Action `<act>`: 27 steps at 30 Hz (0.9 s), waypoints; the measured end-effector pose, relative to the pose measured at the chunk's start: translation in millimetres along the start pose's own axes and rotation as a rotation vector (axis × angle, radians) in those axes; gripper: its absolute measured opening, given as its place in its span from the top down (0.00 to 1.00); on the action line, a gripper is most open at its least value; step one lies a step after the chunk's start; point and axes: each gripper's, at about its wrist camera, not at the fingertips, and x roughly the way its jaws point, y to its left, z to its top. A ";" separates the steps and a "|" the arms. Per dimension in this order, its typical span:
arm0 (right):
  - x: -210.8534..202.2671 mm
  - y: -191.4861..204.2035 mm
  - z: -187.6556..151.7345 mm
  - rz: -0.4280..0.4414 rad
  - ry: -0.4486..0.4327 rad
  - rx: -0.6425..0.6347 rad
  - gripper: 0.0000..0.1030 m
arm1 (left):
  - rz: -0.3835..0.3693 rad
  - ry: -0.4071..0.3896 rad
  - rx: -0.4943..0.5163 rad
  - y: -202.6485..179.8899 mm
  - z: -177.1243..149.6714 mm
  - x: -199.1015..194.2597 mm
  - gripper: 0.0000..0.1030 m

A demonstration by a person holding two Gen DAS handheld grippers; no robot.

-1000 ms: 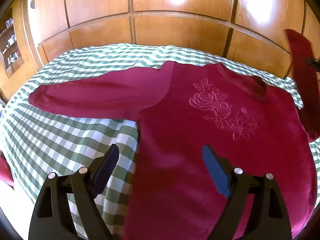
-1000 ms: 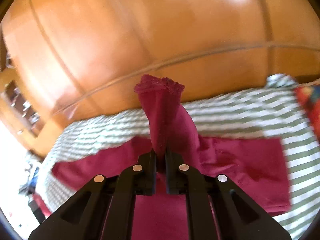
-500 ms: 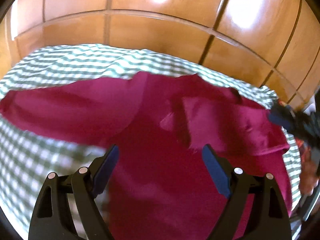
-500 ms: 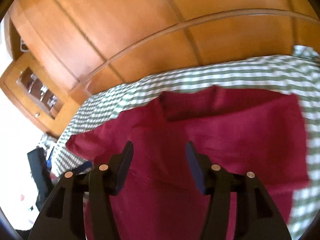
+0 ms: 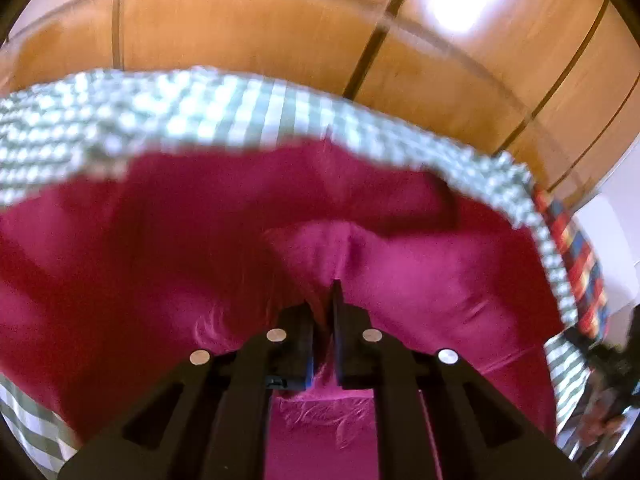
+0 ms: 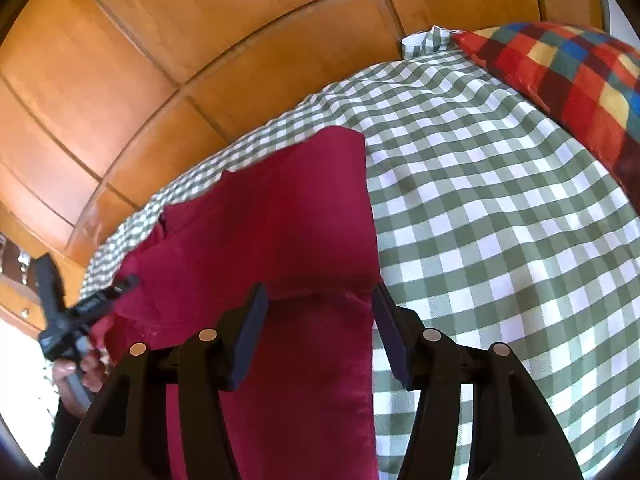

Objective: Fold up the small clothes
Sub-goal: 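Lift the sleeve and fold it across the sweater body with the right gripper, then move the left gripper toward the other sleeve lying on the bed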

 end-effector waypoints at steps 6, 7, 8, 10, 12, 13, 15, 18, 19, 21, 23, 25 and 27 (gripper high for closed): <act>6.7 27.5 14.5 0.048 -0.061 -0.049 0.48 | 0.046 -0.087 0.039 3.1 17.5 -31.8 0.94; 15.1 36.9 16.8 0.050 -0.052 -0.068 0.48 | 0.085 -0.060 0.047 4.4 15.2 -23.4 0.94; 24.7 43.9 18.5 0.044 -0.041 -0.085 0.48 | 0.111 -0.040 0.054 4.7 12.3 -16.1 0.94; 45.6 52.9 20.8 0.025 -0.007 -0.106 0.48 | 0.192 -0.009 0.075 7.5 3.5 -2.7 0.93; 72.7 57.9 20.1 -0.045 0.036 -0.134 0.48 | 0.294 0.015 0.087 12.0 -5.3 13.6 0.89; 81.5 58.7 18.1 -0.069 0.049 -0.144 0.48 | 0.340 0.011 0.105 10.4 -9.9 19.9 0.84; 96.1 60.1 9.5 -0.117 0.045 -0.180 0.48 | 0.401 -0.020 0.152 4.0 -15.6 14.2 0.78; 94.8 66.3 -2.1 -0.156 -0.011 -0.248 0.48 | 0.457 -0.082 0.179 -6.6 -21.0 -4.3 0.60; 94.9 67.6 -4.1 -0.162 -0.019 -0.258 0.48 | 0.448 -0.113 0.169 -8.0 -22.9 -16.6 0.59; 95.3 68.6 -7.1 -0.174 -0.036 -0.270 0.48 | 0.463 -0.155 0.158 -8.2 -21.5 -34.1 0.50; 96.2 70.6 -9.4 -0.190 -0.044 -0.281 0.47 | 0.488 -0.216 0.153 -8.9 -25.9 -55.8 0.34; 96.8 74.9 -12.4 -0.213 -0.052 -0.299 0.47 | 0.513 -0.258 0.139 -5.6 -30.2 -74.7 0.31; 98.9 77.3 -12.2 -0.234 -0.057 -0.311 0.47 | 0.520 -0.287 0.094 3.9 -35.3 -93.3 0.29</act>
